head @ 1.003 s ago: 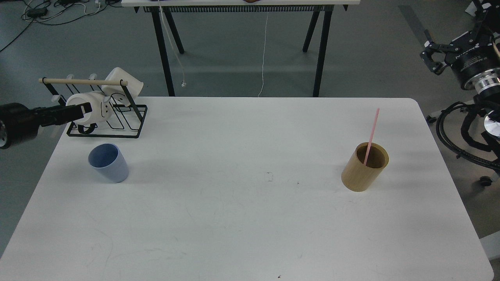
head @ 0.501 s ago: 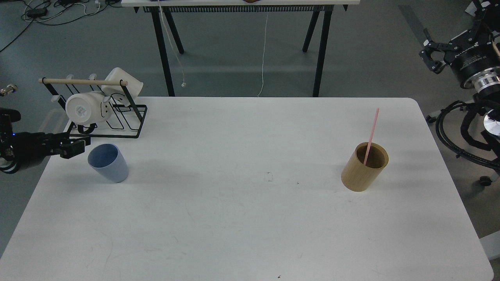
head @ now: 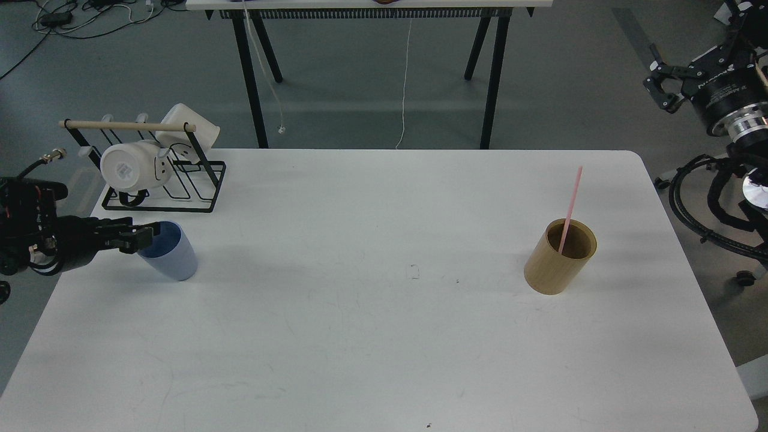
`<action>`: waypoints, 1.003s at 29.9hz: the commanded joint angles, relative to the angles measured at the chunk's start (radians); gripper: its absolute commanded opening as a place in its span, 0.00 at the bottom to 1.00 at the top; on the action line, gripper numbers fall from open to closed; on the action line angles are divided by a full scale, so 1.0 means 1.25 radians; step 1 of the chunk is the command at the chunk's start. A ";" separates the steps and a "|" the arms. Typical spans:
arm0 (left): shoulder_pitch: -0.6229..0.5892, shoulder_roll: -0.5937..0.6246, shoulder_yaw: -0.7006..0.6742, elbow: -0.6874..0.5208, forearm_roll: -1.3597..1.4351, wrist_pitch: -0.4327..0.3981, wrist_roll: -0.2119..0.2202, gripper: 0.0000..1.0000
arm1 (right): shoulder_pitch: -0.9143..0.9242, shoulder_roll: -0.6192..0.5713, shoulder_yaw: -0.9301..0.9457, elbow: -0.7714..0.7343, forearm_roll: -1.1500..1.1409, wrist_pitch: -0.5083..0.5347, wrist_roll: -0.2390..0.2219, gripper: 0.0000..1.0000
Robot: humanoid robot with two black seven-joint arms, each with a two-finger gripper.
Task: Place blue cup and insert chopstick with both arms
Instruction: 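Close the left gripper around the blue cup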
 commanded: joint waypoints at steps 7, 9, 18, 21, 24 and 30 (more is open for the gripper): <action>0.001 -0.010 0.003 0.010 0.004 -0.001 -0.001 0.55 | -0.001 -0.001 0.000 0.000 -0.003 0.000 0.000 1.00; 0.001 -0.014 0.007 0.024 0.007 -0.001 -0.003 0.54 | -0.001 -0.001 0.000 0.000 -0.003 0.000 0.000 1.00; -0.001 -0.039 0.056 0.055 0.008 0.009 -0.012 0.47 | -0.001 -0.001 0.000 -0.002 -0.003 0.000 0.000 1.00; -0.002 -0.039 0.056 0.055 0.006 0.009 -0.012 0.35 | -0.001 -0.001 0.000 -0.003 -0.003 0.000 0.000 1.00; -0.007 -0.039 0.055 0.054 0.002 0.009 -0.013 0.23 | -0.001 -0.001 0.001 -0.003 -0.003 0.000 0.000 1.00; -0.012 -0.037 0.053 0.054 -0.001 0.004 -0.013 0.05 | -0.002 -0.002 0.001 -0.003 -0.003 0.000 0.000 1.00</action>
